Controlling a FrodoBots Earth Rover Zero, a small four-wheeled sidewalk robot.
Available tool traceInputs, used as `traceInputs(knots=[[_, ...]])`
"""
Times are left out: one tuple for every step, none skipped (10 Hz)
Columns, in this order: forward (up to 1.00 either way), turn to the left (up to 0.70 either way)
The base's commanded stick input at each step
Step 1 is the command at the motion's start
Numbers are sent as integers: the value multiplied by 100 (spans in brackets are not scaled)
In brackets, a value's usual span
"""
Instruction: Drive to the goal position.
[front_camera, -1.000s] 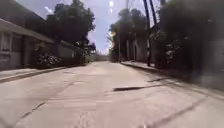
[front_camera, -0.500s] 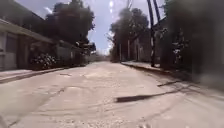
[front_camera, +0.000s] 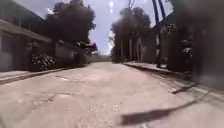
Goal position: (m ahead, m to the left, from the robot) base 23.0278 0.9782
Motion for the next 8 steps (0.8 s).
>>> traceInputs(knots=[[100, 0], [100, 0], [100, 0], [100, 0], [100, 0], [100, 0], [100, 0], [100, 0]])
